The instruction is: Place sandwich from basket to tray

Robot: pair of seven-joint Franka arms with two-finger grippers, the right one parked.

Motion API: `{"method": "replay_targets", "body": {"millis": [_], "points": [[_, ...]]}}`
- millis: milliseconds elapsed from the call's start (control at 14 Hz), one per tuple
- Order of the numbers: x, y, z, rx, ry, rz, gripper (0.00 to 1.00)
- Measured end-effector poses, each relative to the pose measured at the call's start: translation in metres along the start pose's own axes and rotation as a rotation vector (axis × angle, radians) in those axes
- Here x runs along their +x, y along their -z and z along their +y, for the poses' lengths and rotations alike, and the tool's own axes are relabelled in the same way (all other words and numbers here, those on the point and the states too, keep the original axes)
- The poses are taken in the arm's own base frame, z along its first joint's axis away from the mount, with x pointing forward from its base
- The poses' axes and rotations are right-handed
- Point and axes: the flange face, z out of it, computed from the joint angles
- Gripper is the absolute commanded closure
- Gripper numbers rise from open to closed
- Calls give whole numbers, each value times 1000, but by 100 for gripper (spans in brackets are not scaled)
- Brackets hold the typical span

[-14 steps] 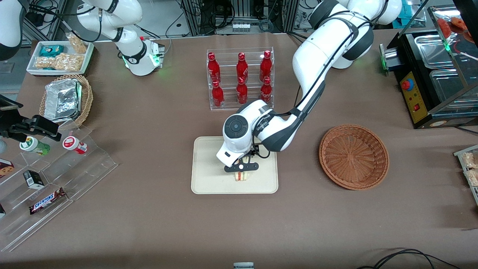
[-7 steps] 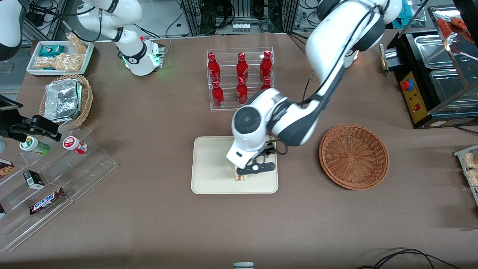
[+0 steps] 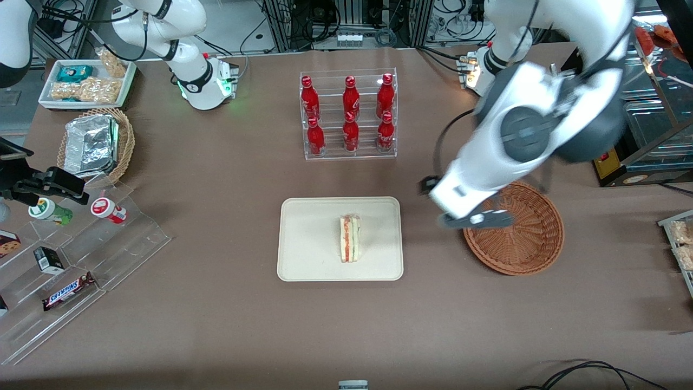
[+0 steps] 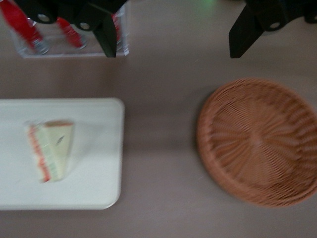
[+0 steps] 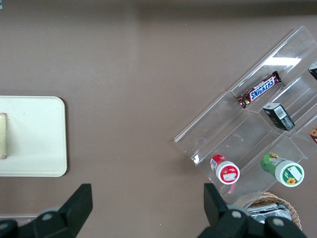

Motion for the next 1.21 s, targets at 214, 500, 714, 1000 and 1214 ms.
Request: {"method": "replay_targets", "body": {"millis": [214,500,714,1000,1214], "points": [[-25,30,-97,27,16,-84,0],[-49,62,-186,12,52,-103,0],[-56,69,-205,40,89,-94,0],[-66,91,-218,60,120,-52,0],[-69,96,-223,59,129,-42,0]]}}
